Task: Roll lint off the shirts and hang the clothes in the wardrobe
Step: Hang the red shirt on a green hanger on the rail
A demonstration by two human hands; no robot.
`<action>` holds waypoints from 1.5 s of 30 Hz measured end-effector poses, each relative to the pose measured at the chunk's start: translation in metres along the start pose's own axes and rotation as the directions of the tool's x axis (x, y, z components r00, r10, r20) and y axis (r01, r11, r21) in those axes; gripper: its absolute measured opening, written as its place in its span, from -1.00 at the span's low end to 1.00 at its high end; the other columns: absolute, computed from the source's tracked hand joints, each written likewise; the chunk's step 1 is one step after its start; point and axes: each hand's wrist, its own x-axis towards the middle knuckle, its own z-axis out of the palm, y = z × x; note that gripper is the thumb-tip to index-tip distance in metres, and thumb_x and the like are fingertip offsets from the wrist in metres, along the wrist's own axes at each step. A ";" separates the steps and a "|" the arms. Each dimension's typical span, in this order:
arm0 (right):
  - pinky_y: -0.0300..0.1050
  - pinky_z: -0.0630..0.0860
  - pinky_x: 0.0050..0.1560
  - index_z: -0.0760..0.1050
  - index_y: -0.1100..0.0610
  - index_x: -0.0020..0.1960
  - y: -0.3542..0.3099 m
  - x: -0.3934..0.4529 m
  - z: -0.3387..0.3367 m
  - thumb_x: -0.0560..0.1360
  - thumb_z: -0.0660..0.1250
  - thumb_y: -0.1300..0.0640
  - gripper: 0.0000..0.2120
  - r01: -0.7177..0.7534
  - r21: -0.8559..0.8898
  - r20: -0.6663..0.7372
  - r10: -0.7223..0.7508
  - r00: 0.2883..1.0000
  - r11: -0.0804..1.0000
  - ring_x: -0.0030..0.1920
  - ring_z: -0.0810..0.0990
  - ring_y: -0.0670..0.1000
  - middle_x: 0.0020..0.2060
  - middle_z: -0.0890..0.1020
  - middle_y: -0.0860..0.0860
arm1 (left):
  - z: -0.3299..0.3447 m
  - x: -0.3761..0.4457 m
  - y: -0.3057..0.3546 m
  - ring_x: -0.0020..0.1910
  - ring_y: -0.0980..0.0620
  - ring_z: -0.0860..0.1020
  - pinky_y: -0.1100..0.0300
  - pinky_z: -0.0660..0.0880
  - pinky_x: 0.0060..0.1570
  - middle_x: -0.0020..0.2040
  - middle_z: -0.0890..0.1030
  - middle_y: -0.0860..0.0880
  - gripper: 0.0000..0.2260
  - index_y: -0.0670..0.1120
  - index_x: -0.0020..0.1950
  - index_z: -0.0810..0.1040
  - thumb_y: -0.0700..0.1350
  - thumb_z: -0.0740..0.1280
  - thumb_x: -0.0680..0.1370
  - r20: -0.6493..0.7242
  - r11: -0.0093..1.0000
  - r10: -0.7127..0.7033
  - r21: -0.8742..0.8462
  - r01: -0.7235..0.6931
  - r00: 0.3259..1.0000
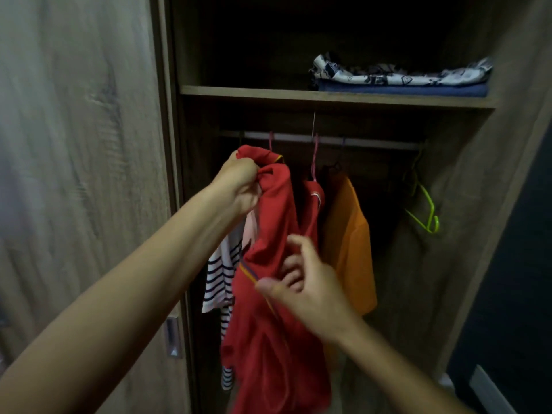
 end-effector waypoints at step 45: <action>0.02 0.54 -0.13 0.45 0.04 0.06 0.081 -0.020 -0.072 0.52 0.23 0.14 -0.88 -0.037 -0.849 -0.035 0.013 0.999 0.527 0.01 0.60 0.15 -0.05 0.51 0.02 | -0.042 -0.066 -0.125 -0.16 -0.17 0.54 -0.06 0.47 -0.10 -0.18 0.58 -0.04 -0.73 0.02 -0.03 0.33 -0.16 0.01 0.33 0.441 0.451 0.218 0.746 -0.491 0.871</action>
